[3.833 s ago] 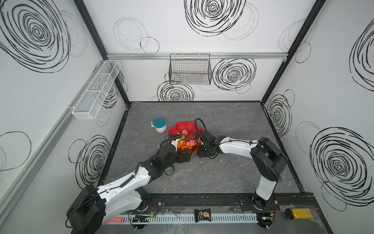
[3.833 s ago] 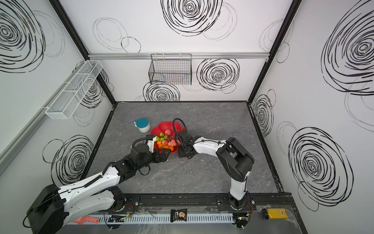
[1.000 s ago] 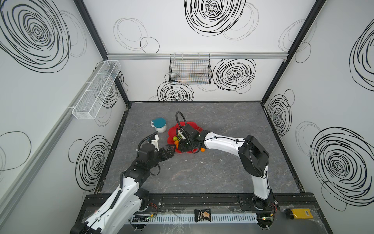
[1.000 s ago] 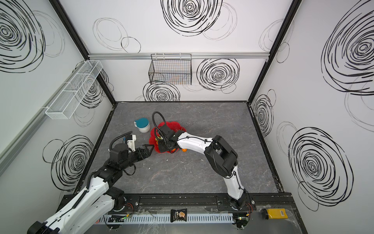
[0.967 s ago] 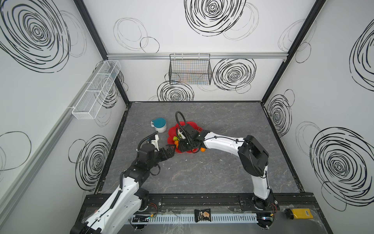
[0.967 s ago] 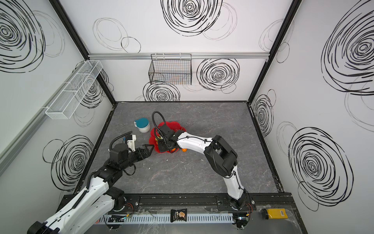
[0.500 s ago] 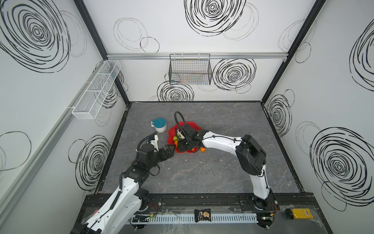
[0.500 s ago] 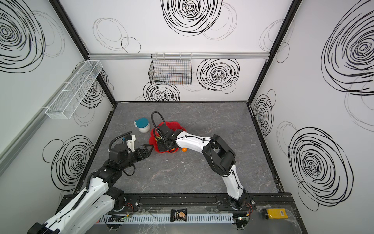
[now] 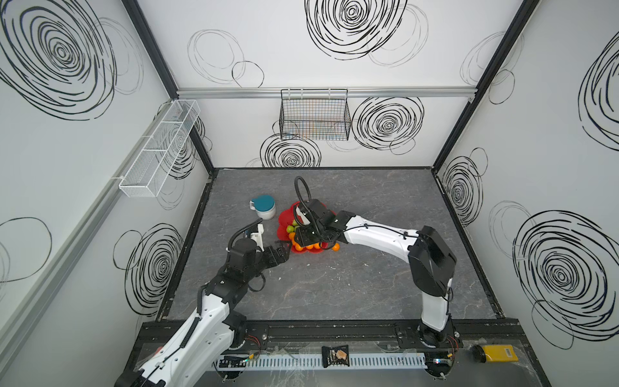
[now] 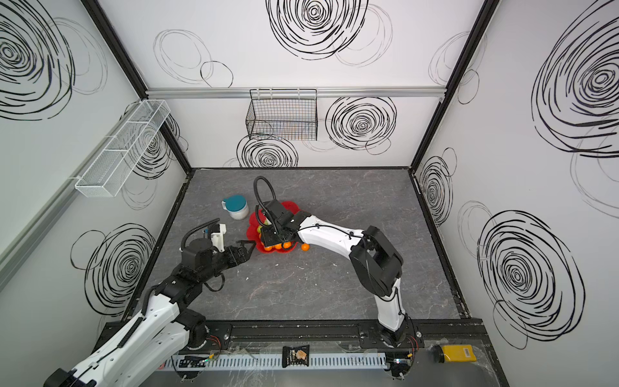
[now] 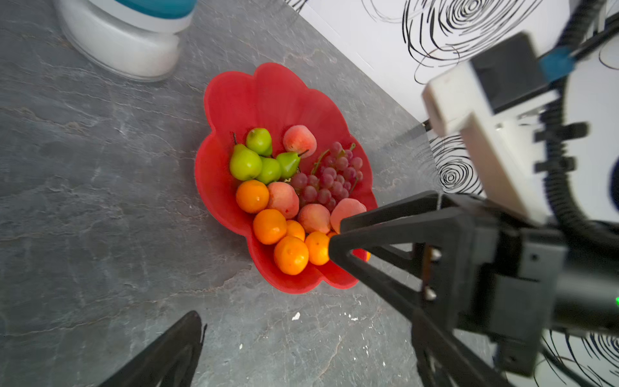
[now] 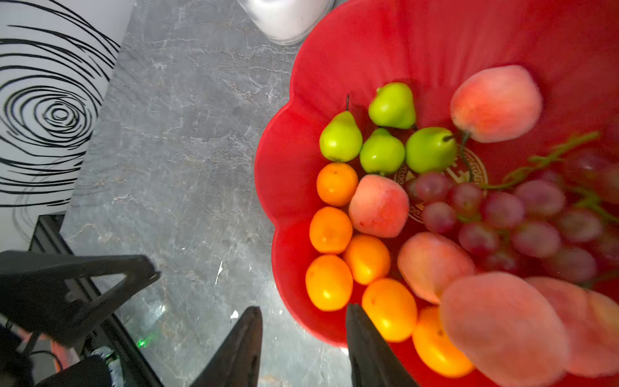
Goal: Place and organize the fake fruits in the fruit bowl
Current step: 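Raise the right gripper and lower it onto the last orange on the table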
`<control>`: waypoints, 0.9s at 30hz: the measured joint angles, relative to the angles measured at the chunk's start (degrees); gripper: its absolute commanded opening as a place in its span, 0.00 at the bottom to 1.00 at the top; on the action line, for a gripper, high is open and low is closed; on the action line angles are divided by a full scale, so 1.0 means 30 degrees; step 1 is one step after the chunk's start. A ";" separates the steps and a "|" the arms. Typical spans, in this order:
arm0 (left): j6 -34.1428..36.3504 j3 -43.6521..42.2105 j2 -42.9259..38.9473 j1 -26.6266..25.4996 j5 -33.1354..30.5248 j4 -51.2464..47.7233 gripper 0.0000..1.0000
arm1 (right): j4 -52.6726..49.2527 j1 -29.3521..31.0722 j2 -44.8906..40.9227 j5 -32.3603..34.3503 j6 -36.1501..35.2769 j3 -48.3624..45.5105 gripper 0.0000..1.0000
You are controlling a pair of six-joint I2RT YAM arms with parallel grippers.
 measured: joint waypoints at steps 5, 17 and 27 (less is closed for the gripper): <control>-0.0058 0.0036 0.1217 -0.2863 -0.1304 0.0641 1.00 | 0.0495 -0.0750 -0.2980 0.0262 0.0248 -0.2907 0.45; -0.0386 0.2718 0.7482 -0.8990 -0.4546 0.2623 0.77 | 0.0933 -0.3774 -0.8123 0.0328 0.1158 -0.9887 0.43; -0.1370 0.5501 1.1555 -1.1511 -0.6433 0.2645 0.77 | 0.1537 -0.5486 -1.0484 -0.0415 0.1049 -1.2684 0.44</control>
